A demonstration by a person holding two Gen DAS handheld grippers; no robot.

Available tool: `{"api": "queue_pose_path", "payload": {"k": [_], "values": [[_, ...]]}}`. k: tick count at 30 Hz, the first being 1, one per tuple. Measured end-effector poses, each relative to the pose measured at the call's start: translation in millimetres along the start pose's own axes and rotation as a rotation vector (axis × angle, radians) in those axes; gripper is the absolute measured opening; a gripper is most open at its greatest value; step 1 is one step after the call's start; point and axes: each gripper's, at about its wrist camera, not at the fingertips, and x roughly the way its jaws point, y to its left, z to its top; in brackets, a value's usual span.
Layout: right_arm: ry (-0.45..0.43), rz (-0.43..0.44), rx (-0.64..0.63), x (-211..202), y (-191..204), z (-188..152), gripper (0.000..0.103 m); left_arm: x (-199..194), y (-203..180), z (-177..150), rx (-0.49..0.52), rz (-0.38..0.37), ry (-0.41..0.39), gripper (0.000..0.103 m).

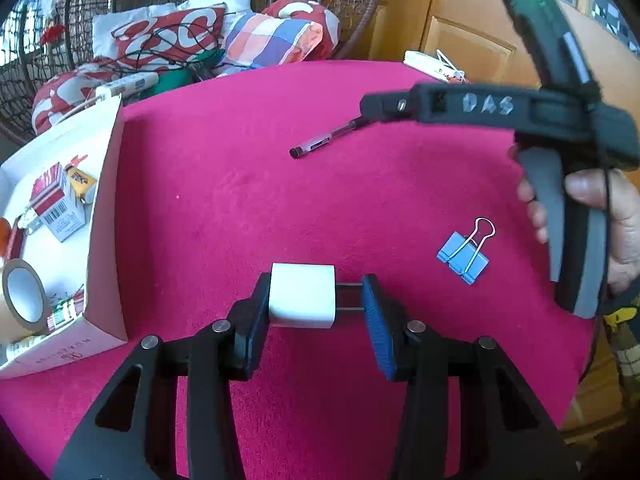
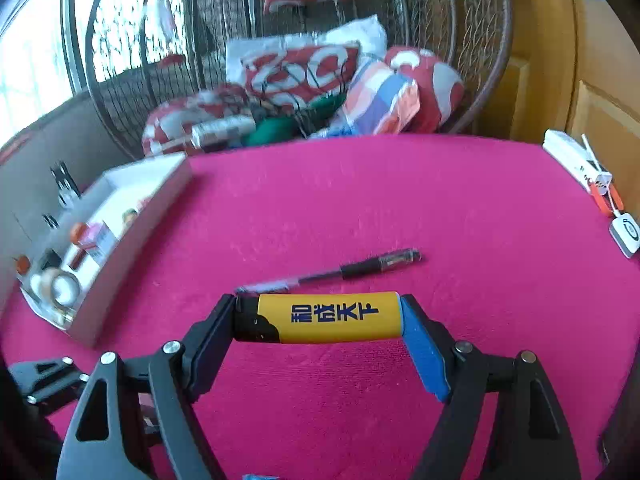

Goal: Organize rigid objects
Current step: 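Carry the white plug and yellow lighter over the white tray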

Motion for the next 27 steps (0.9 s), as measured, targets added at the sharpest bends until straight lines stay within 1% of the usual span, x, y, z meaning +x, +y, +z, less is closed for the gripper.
{"api": "queue_pose_path", "payload": {"k": [6,9,13,18,23,27], "values": [[-0.072,0.035,0.033,-28.0,7.8,-2.4,0.08,-15.1,-8.2,2.1,0.018,0.017,-0.041,0.044],[-0.1,0.048,0.055,-39.7,10.6,-5.2,0.08,-26.4,-9.3,6.8,0.022,0.026,-0.08,0.044],[-0.182,0.045,0.064,-63.9,22.1,-7.0,0.08,-46.4,-8.2,14.3,0.013,0.037,-0.142,0.044],[-0.263,0.05,0.056,-86.5,34.5,-5.2,0.08,-70.1,-0.8,21.7,-0.01,0.048,-0.215,0.044],[-0.295,0.07,0.024,-96.1,48.9,-1.7,0.08,-94.3,9.7,29.4,-0.036,0.067,-0.285,0.044],[-0.295,0.084,0.001,-96.9,59.4,-0.5,0.08,-108.2,20.6,29.9,-0.062,0.083,-0.323,0.044]]}}
